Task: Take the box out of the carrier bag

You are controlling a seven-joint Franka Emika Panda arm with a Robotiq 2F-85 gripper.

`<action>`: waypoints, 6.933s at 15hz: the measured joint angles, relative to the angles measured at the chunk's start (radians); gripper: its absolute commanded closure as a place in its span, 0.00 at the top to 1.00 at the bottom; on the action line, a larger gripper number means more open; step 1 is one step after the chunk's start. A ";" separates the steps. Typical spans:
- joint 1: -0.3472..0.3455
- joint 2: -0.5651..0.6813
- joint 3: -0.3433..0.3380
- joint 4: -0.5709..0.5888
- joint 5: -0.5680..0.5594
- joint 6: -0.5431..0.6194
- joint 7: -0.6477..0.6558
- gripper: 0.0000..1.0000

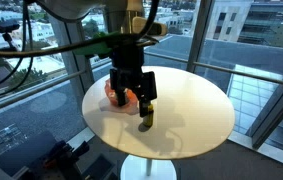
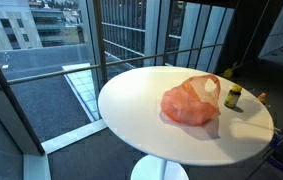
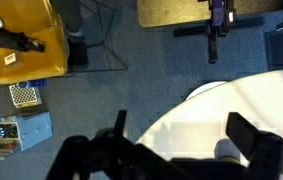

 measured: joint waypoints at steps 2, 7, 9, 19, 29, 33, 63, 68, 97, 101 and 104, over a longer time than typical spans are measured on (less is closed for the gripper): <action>0.000 0.000 0.000 0.001 0.000 0.000 0.000 1.00; 0.010 0.001 0.000 -0.001 0.000 0.000 0.004 1.00; 0.029 0.004 0.009 -0.001 0.000 0.000 0.016 1.00; 0.137 0.080 0.130 0.028 -0.018 0.115 0.135 1.00; 0.216 0.285 0.192 0.112 -0.016 0.352 0.288 1.00; 0.245 0.363 0.199 0.125 0.009 0.449 0.344 1.00; 0.271 0.537 0.209 0.117 0.213 0.744 -0.236 1.00; 0.271 0.554 0.209 0.117 0.213 0.746 -0.236 1.00; 0.200 0.658 0.310 0.122 0.478 0.815 -0.633 1.00; 0.199 0.668 0.315 0.122 0.479 0.815 -0.660 0.56; 0.197 0.670 0.315 0.124 0.479 0.815 -0.662 0.48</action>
